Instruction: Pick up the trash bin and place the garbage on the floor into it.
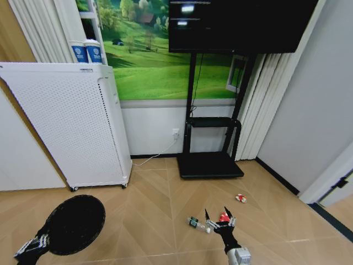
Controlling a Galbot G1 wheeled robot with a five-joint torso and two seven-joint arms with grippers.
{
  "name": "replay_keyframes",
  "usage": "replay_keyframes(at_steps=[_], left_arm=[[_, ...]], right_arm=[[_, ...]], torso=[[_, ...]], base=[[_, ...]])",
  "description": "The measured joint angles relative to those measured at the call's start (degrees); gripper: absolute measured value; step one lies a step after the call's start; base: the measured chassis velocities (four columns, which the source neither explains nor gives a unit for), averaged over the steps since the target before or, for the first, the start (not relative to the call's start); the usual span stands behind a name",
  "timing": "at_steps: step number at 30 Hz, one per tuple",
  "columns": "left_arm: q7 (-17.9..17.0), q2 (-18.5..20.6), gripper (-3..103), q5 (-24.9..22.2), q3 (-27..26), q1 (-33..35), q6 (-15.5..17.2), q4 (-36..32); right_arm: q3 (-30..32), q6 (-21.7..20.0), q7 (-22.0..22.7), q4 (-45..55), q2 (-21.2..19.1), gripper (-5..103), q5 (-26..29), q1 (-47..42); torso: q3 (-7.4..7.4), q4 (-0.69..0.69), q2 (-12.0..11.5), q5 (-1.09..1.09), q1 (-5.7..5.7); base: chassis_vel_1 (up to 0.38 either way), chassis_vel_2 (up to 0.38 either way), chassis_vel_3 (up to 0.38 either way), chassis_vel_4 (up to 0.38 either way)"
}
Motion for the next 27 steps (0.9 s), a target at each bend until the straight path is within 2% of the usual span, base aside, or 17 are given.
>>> replay_keyframes(at_steps=[2,5,6,9,12,13,15,16,17,21,22,23,25,26,27], left_arm=[[0.01,0.09,7,0.03,0.41,0.34,-0.07,-0.42],[0.11,0.10,7,0.44,0.72,0.58,-0.12,-0.69],[0.14,0.11,7,0.64,0.77,0.65,-0.13,-0.83],[0.12,0.02,7,1.09,0.86,0.87,-0.13,-1.28],[0.12,-0.04,7,1.26,0.87,1.07,-0.09,-1.76],[0.13,-0.05,7,1.34,0.88,1.09,-0.02,-1.98],[0.18,-0.08,7,1.37,0.88,1.08,0.11,-2.19],[0.19,-0.09,7,1.39,0.88,0.99,0.17,-2.28],[0.19,-0.10,7,1.40,0.88,0.91,0.22,-2.30],[0.16,-0.10,7,1.47,0.87,0.52,0.23,-2.24],[0.08,-0.10,7,1.49,0.84,0.29,0.23,-2.13],[0.08,-0.10,7,1.49,0.84,0.29,0.23,-2.13],[0.03,-0.30,7,1.54,0.89,-0.10,0.23,-1.82],[0.03,-0.30,7,1.54,0.89,-0.10,0.23,-1.82],[0.09,-0.49,7,1.60,1.03,-0.31,0.16,-1.74]], right_arm=[[-0.64,-1.43,2.44,-1.68,-0.85,100,1.60,2.22],[-0.96,-2.94,3.15,-4.19,-2.35,100,2.82,5.46],[-1.20,-3.50,3.40,-5.75,-3.13,100,3.34,7.31],[-1.95,-5.07,3.75,-11.05,-4.82,100,4.14,12.40],[-2.82,-6.91,3.97,-15.41,-6.01,100,4.35,15.96],[-3.46,-8.15,3.94,-17.63,-6.72,100,4.37,17.51],[-4.10,-9.00,3.00,-20.30,-7.71,100,4.15,19.03],[-4.42,-9.09,0.96,-22.67,-8.83,100,3.81,20.25],[-4.70,-9.08,-1.16,-24.71,-10.20,100,3.40,21.13],[-5.13,-8.57,-4.56,-27.76,-13.16,100,2.04,22.28],[-5.20,-8.47,-7.30,-28.86,-15.88,100,1.31,22.49],[-5.20,-8.47,-7.30,-28.86,-15.88,100,1.31,22.49],[-5.55,-8.80,-12.49,-29.91,-20.71,100,0.29,22.69],[-5.55,-8.80,-12.49,-29.91,-20.71,100,0.29,22.69],[-5.71,-8.79,-15.30,-30.48,-22.22,100,-0.37,22.99]], torso=[[-0.01,-0.02,0.01,0.00,-0.01],[-0.01,-0.06,0.01,-0.03,-0.01],[-0.01,-0.01,0.00,-0.01,-0.01],[0.00,0.05,0.00,0.00,-0.01],[0.00,0.05,0.00,0.02,0.00],[0.00,-0.02,0.00,0.02,0.00],[0.00,-0.04,0.00,0.03,0.00],[0.00,-0.06,0.00,0.03,0.00],[0.00,-0.03,0.00,0.02,0.00],[0.00,0.00,0.00,0.03,0.00],[0.00,0.02,0.00,0.04,0.00],[0.00,0.02,0.00,0.04,0.00],[-0.01,-0.03,0.00,-0.01,0.00],[-0.01,-0.03,0.00,-0.01,0.00],[-0.01,-0.03,0.00,0.01,-0.01]], base=[[0.253,0.258,-0.243,-0.270],[0.209,0.170,-0.223,-0.199],[0.200,-0.036,-0.112,-0.169],[0.085,-0.027,0.039,-0.051],[-0.064,0.057,0.102,0.025],[-0.103,-0.005,0.109,0.039],[-0.057,-0.074,0.084,0.010],[-0.057,-0.029,0.032,0.010],[0.000,0.000,0.000,0.000],[0.000,0.000,0.000,0.000],[0.068,0.012,-0.034,-0.006],[0.068,0.012,-0.034,-0.006],[0.000,0.000,0.000,0.000],[0.000,0.000,0.000,0.000],[0.000,0.000,0.000,0.000]])
